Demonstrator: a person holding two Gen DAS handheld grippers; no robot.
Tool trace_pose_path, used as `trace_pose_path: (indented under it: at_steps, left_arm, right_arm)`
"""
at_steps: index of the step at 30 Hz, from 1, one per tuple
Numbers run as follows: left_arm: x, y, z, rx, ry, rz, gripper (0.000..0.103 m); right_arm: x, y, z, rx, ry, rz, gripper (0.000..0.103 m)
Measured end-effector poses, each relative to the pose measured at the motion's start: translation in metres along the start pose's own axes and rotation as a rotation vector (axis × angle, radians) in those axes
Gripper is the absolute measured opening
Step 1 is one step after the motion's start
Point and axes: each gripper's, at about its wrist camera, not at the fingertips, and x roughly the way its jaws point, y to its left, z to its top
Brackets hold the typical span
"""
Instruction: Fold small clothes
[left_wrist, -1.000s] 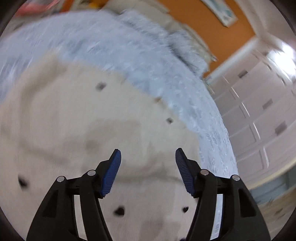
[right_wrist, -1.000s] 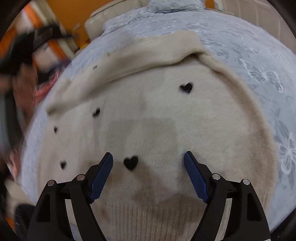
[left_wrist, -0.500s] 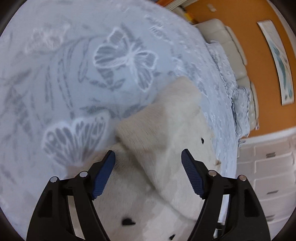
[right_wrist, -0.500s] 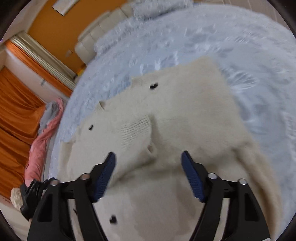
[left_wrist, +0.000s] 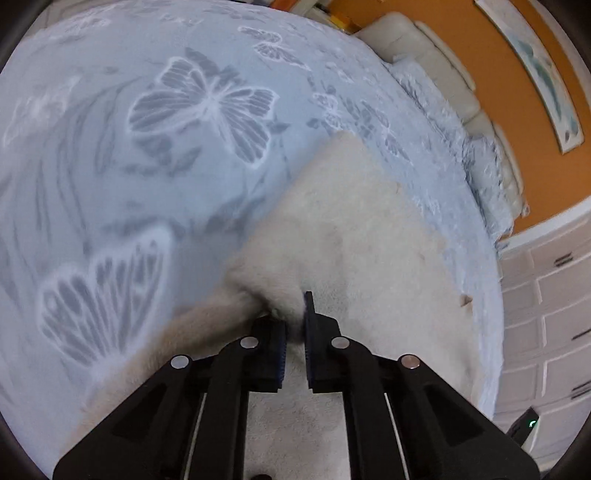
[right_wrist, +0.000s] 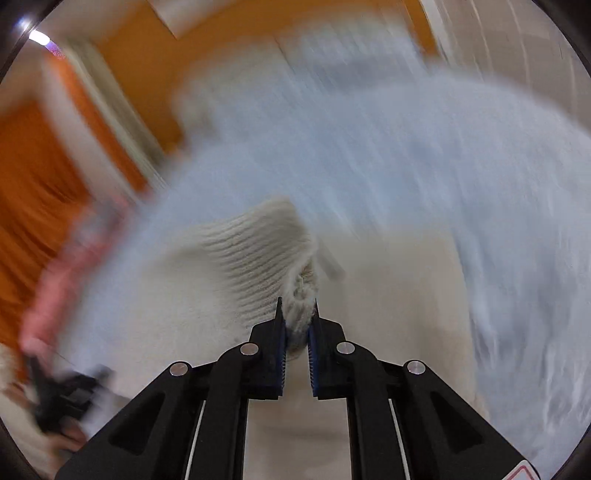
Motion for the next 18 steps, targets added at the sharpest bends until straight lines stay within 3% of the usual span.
trace_pose_path:
  at_steps: [4,6,8,9,11,13,15,18]
  left_arm:
    - [-0.004,0.0,-0.003,0.034,0.008,0.01,0.008]
    - [-0.003,0.001,-0.004,0.046,0.009,0.016,0.009]
    - [0.006,-0.008,-0.001,0.073,0.004,0.036,0.009]
    - [0.005,-0.011,-0.002,0.091,0.001,0.045,0.009]
    - [0.006,-0.011,-0.001,0.109,-0.004,0.044,0.009]
    - [0.005,-0.005,-0.003,0.117,-0.016,0.031,0.009]
    - [0.005,-0.004,-0.007,0.128,-0.038,0.025,0.009]
    - [0.003,-0.007,-0.01,0.145,-0.052,0.048,0.009]
  right_arm:
    - [-0.045,0.008,0.006,0.041,-0.16,0.147,0.007]
    - [-0.044,0.013,0.003,-0.017,-0.182,0.097,0.008]
    - [-0.009,0.001,-0.002,-0.007,-0.047,0.032,0.008]
    - [0.001,-0.005,-0.006,0.001,-0.008,0.044,0.007]
    - [-0.021,-0.01,-0.005,0.06,-0.07,0.074,0.009]
    - [-0.052,-0.005,-0.01,0.101,-0.163,0.042,0.015]
    - [-0.075,0.023,-0.015,0.048,-0.228,0.117,0.014]
    - [-0.061,0.093,-0.023,-0.149,-0.111,0.211,0.014]
